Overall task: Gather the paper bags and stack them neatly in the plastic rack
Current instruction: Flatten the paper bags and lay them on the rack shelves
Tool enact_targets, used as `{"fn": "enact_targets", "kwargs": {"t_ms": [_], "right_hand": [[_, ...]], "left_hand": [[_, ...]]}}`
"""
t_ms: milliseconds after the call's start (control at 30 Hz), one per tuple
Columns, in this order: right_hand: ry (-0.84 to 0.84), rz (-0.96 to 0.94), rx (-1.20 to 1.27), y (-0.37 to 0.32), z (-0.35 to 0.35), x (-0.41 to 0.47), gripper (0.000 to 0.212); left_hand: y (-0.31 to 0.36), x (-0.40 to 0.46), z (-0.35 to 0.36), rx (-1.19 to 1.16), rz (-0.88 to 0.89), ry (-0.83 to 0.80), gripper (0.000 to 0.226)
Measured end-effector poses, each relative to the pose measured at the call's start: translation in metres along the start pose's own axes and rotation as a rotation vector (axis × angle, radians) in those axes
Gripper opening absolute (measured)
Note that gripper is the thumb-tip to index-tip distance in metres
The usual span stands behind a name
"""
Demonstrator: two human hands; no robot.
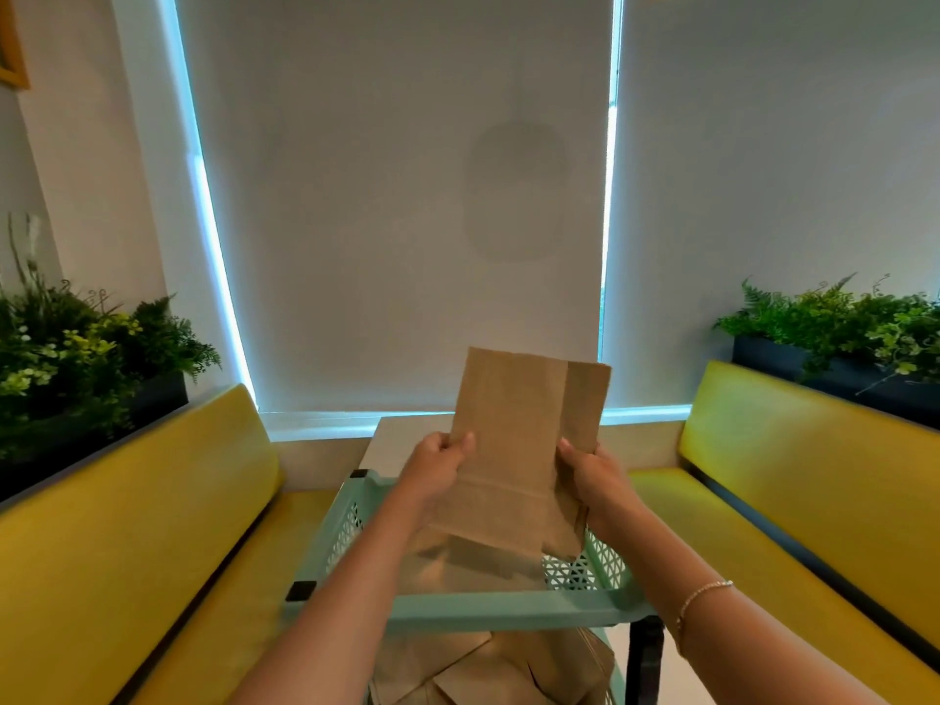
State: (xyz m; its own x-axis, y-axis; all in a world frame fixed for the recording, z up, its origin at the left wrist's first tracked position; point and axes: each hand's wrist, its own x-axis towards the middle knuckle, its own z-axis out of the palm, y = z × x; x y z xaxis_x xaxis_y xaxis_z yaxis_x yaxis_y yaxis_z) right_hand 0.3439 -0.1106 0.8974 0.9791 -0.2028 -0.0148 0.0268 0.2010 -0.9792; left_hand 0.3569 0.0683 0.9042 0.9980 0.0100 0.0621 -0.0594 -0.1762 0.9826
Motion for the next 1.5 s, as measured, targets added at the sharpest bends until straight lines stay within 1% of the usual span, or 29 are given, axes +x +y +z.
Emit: {"fn": "enact_targets", "kwargs": {"t_ms": [67,100,167,200,300,367,433,467,533,567,600,633,700,833,933,1000,1067,1133,1267,1400,1500], "right_hand": [[-0.034,0.000,-0.010,0.000,0.006,-0.008,0.033],[-0.016,-0.002,-0.032,0.000,0.008,-0.011,0.040],[0.013,-0.008,-0.055,0.000,0.009,-0.013,0.051],[-0.005,-0.016,-0.050,0.001,0.008,-0.013,0.052],[-0.079,-0.086,-0.106,0.004,0.005,-0.012,0.045],[-0.077,-0.090,-0.205,0.006,0.002,-0.007,0.043],[-0.067,-0.070,-0.243,0.008,0.000,-0.002,0.036],[-0.060,-0.062,-0.230,0.008,-0.002,0.000,0.033],[-0.053,-0.033,-0.157,0.010,-0.008,0.001,0.030],[-0.059,-0.016,-0.119,0.010,-0.011,0.000,0.029],[-0.077,-0.003,-0.096,0.010,-0.014,-0.001,0.030],[-0.099,0.013,-0.086,0.009,-0.015,-0.002,0.031],[-0.131,0.047,-0.126,0.008,-0.014,-0.003,0.036],[-0.106,0.119,-0.206,0.012,-0.011,0.000,0.044],[-0.078,0.114,-0.193,0.014,-0.011,0.001,0.040],[-0.047,0.098,-0.171,0.014,-0.010,0.001,0.034],[-0.017,0.071,-0.167,0.013,-0.009,0.002,0.033],[-0.003,0.046,-0.175,0.011,-0.009,0.002,0.033],[0.027,-0.003,-0.157,0.004,-0.012,0.001,0.028],[0.070,-0.042,-0.144,-0.003,-0.013,0.002,0.029],[0.116,-0.081,-0.106,-0.008,-0.014,0.004,0.029]], "left_hand": [[-0.010,0.000,0.018,0.044,-0.032,0.005,0.028],[-0.012,-0.001,0.025,0.036,-0.042,0.012,0.031],[-0.014,-0.004,0.036,0.018,-0.042,0.053,0.032],[-0.015,-0.004,0.039,0.019,-0.029,0.085,0.030],[-0.017,-0.004,0.041,0.044,0.016,0.141,0.029],[-0.017,-0.003,0.035,0.066,0.023,0.087,0.032],[-0.016,-0.001,0.021,0.113,0.038,-0.023,0.043],[-0.015,-0.001,0.011,0.208,0.043,-0.083,0.051],[-0.020,0.000,-0.006,0.549,0.017,-0.199,0.069],[-0.023,-0.001,-0.013,0.715,-0.020,-0.252,0.077],[-0.027,-0.002,-0.017,0.831,-0.063,-0.298,0.082],[-0.031,-0.003,-0.019,0.897,-0.108,-0.333,0.086],[-0.038,-0.003,-0.021,0.930,-0.171,-0.361,0.087],[-0.035,-0.001,-0.020,1.068,-0.141,-0.361,0.079],[-0.029,-0.004,-0.018,1.210,-0.131,-0.370,0.074],[-0.029,-0.003,-0.019,1.285,-0.110,-0.370,0.080],[-0.030,-0.002,-0.020,1.304,-0.105,-0.365,0.084],[-0.031,-0.001,-0.021,1.292,-0.113,-0.366,0.081],[-0.034,0.001,-0.023,1.251,-0.136,-0.355,0.081],[-0.034,0.003,-0.027,1.265,-0.119,-0.318,0.097],[-0.031,0.003,-0.027,1.330,-0.038,-0.334,0.092]]}}
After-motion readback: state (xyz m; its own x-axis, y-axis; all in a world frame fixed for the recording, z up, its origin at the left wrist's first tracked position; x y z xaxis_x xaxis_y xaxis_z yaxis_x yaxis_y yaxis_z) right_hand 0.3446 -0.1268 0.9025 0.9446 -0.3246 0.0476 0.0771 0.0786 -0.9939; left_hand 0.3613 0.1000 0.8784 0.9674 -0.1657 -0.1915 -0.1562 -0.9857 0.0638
